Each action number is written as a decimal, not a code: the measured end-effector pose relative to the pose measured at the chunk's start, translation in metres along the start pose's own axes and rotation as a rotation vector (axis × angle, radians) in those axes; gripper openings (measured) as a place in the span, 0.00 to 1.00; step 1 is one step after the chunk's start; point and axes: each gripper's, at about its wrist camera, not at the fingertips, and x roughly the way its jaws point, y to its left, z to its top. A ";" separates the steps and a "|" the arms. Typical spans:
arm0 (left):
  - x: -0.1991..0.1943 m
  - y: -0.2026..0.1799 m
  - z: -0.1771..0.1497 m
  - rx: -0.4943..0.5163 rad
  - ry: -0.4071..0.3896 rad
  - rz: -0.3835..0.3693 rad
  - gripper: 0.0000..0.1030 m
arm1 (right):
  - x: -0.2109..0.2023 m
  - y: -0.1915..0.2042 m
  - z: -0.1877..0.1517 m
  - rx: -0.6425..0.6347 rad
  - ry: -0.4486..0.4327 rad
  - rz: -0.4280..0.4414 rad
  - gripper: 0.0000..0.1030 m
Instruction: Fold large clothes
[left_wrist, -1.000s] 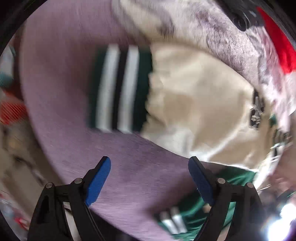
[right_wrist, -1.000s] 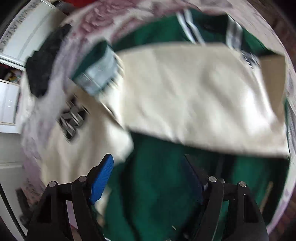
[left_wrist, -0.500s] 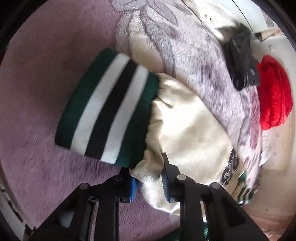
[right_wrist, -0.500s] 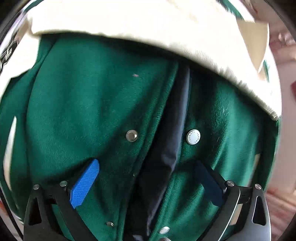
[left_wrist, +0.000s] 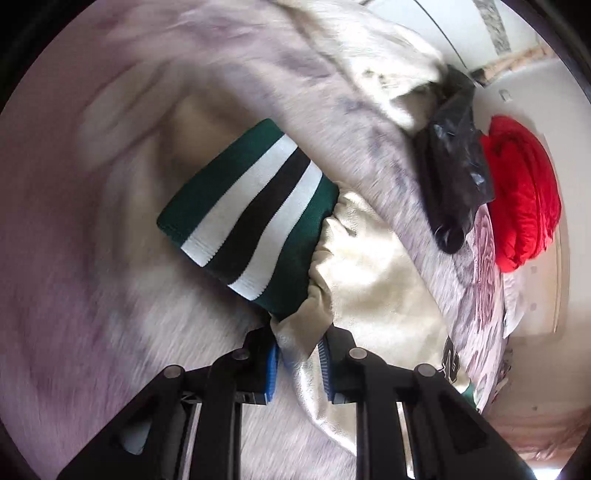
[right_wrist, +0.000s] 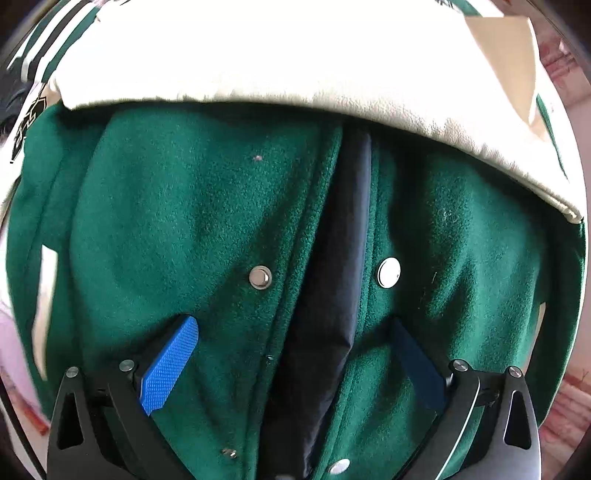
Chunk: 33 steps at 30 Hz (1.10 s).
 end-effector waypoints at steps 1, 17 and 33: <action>0.005 -0.006 0.009 0.019 0.000 -0.003 0.15 | -0.004 -0.004 0.002 0.015 0.004 0.027 0.99; 0.025 -0.070 0.057 0.109 -0.030 -0.172 0.02 | -0.065 -0.010 0.018 0.130 -0.058 0.129 0.41; -0.082 -0.212 0.038 0.529 -0.209 -0.192 0.02 | -0.058 0.128 0.121 0.020 -0.107 0.161 0.41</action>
